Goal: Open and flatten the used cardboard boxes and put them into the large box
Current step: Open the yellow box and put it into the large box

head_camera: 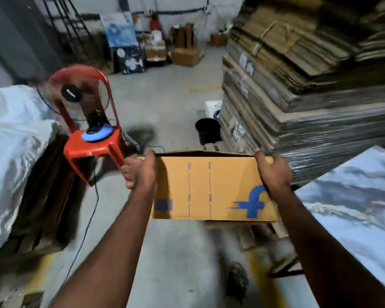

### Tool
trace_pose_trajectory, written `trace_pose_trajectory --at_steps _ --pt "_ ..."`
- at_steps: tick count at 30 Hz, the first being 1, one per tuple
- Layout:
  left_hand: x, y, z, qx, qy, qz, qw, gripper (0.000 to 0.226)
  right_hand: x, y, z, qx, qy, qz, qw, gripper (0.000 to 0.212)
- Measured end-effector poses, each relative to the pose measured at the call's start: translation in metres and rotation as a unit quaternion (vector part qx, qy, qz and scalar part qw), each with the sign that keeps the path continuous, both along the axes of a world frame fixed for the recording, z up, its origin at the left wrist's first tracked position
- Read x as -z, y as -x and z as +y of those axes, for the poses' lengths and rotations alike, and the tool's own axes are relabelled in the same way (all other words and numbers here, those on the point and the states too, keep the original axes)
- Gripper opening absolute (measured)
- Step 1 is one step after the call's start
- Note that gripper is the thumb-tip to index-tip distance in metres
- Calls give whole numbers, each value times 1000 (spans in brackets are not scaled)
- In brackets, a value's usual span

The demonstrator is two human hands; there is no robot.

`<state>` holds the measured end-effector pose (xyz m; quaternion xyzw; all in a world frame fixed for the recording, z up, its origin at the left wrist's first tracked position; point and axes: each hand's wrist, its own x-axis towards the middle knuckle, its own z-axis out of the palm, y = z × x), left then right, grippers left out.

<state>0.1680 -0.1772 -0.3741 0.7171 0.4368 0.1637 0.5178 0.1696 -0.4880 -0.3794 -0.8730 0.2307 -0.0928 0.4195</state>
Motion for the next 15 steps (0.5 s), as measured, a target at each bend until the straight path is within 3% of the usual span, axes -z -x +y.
trace_pose_trajectory --at_steps 4,9,15 --pt "-99 35 -13 35 -4 -87 996 59 -95 54 -12 55 3 -100 994 69" --pt "-159 62 -60 111 30 -167 979 59 -163 105 -53 99 28 -180 978 63" --pt "-199 78 -171 225 68 -194 952 61 -207 174 -156 198 84 -240 947 60"
